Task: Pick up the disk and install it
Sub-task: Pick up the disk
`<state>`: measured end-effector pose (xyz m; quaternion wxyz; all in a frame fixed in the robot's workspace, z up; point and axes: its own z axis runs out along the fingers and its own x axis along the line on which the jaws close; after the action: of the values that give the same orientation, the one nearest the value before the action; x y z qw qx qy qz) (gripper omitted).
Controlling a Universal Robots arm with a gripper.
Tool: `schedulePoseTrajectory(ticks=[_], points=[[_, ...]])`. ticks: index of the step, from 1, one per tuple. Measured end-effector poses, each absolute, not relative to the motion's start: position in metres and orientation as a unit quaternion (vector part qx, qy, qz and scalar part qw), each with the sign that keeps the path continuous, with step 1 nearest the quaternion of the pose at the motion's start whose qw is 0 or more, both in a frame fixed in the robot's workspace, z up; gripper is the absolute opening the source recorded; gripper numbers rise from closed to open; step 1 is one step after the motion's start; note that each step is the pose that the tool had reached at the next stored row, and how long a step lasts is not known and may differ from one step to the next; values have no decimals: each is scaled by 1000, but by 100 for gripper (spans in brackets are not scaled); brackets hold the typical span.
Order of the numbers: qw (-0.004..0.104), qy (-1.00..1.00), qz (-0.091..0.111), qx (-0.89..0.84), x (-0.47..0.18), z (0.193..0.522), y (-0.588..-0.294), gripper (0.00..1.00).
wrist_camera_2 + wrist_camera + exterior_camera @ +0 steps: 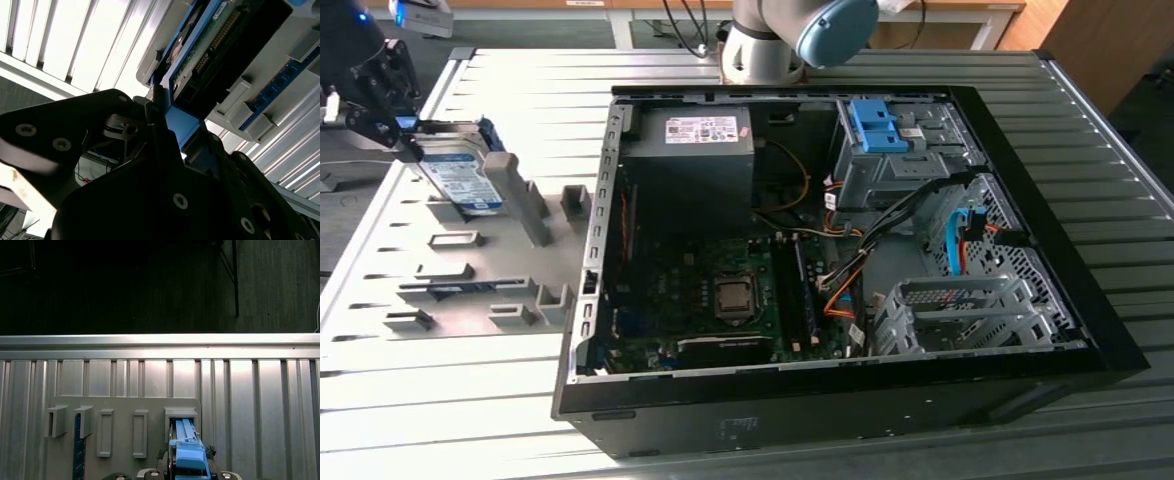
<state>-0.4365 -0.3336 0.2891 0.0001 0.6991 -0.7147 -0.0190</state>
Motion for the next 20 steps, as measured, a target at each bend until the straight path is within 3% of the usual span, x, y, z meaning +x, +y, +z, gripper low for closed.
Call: schedulePoseTrajectory(ticks=[20], points=[[0, -715, -19, 699, -437, 300, -334, 36]])
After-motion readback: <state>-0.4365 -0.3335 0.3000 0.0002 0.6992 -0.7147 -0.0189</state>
